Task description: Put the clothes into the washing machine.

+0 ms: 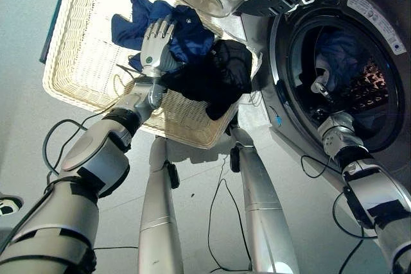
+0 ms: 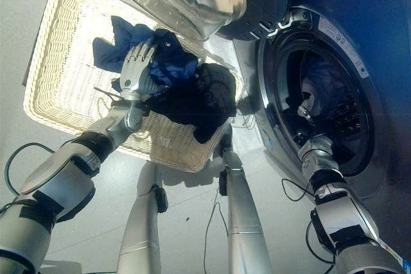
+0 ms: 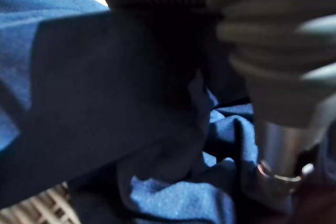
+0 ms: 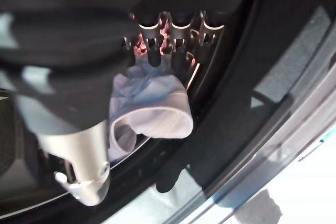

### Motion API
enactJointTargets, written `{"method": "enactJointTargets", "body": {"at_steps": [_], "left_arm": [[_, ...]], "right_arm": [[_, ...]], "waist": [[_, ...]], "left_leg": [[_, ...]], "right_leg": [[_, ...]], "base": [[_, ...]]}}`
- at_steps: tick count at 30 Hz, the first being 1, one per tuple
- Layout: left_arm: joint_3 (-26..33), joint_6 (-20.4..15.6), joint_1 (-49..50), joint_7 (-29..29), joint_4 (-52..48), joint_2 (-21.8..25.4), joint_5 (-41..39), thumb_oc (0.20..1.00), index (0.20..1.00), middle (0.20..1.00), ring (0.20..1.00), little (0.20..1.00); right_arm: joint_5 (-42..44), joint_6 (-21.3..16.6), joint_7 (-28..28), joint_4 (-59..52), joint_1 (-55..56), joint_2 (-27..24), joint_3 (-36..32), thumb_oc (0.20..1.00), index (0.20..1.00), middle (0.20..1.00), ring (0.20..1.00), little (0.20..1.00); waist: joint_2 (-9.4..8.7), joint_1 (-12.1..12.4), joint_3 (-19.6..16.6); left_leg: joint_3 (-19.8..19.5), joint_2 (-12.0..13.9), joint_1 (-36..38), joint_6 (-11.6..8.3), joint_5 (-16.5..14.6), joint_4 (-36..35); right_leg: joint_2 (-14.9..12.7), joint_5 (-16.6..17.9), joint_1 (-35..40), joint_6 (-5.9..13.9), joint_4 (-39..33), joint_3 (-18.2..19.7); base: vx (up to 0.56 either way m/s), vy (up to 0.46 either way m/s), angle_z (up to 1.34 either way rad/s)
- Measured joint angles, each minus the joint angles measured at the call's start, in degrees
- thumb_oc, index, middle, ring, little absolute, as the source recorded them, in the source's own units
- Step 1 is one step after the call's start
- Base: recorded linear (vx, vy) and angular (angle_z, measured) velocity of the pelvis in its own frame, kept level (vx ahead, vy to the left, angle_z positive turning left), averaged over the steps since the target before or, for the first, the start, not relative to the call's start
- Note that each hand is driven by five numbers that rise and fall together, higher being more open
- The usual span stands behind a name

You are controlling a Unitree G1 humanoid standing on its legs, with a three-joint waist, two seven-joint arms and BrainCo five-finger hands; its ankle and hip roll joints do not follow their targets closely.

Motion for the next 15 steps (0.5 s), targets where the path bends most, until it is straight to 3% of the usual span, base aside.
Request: {"method": "enactJointTargets", "body": {"at_steps": [3,4,5,6,15], "left_arm": [[0.18,0.90,-0.09,-0.29,0.26,-0.12,-0.02,1.000,1.000,1.000,1.000,1.000],[0.47,0.98,-0.13,-0.58,0.52,-0.24,-0.02,0.561,0.561,0.561,0.561,0.561],[0.57,1.11,-0.18,-0.74,0.63,-0.29,-0.02,0.250,0.250,0.250,0.250,0.250],[0.68,1.38,-0.22,-1.00,0.63,-0.28,-0.03,0.200,0.200,0.200,0.200,0.200],[2.17,3.12,-4.10,-4.63,0.43,0.80,-0.82,0.200,0.200,0.200,0.200,0.200]], "right_arm": [[-0.17,-0.80,0.87,-1.02,0.62,0.35,0.33,1.000,1.000,1.000,1.000,1.000],[-0.28,-0.83,1.02,-1.63,0.80,0.71,0.33,1.000,1.000,1.000,1.000,1.000],[-0.41,-0.85,1.38,-2.33,0.96,1.23,0.42,1.000,1.000,1.000,1.000,1.000],[-0.50,-0.85,1.50,-3.29,1.17,2.09,0.63,1.000,1.000,1.000,1.000,1.000],[-3.96,-0.94,0.12,-12.16,2.86,4.97,2.91,1.000,1.000,1.000,1.000,1.000]], "waist": [[-0.01,-0.33,-0.01],[-0.02,-0.36,-0.01],[-0.02,-0.40,-0.01],[-0.02,-0.43,-0.01],[-0.45,-1.16,-0.26]], "left_leg": [[0.01,0.04,-0.09,-0.04,-0.04,0.04],[0.01,0.04,-0.10,-0.05,-0.05,0.05],[0.02,0.04,-0.11,-0.05,-0.05,0.05],[0.04,0.04,-0.11,-0.06,-0.05,0.05],[0.83,0.00,-0.45,0.03,-0.13,0.11]], "right_leg": [[0.05,-0.01,-0.07,0.01,-0.02,0.01],[0.05,-0.01,-0.08,0.01,-0.02,0.01],[0.05,-0.01,-0.10,0.01,-0.02,0.02],[0.06,0.00,-0.13,0.01,-0.02,0.06],[0.06,0.10,-0.99,0.02,0.15,0.76]], "base": [[0.00,0.000,0.00],[0.00,0.000,0.00],[0.00,0.000,0.00],[0.00,0.000,0.00],[0.00,0.003,-0.01]]}}
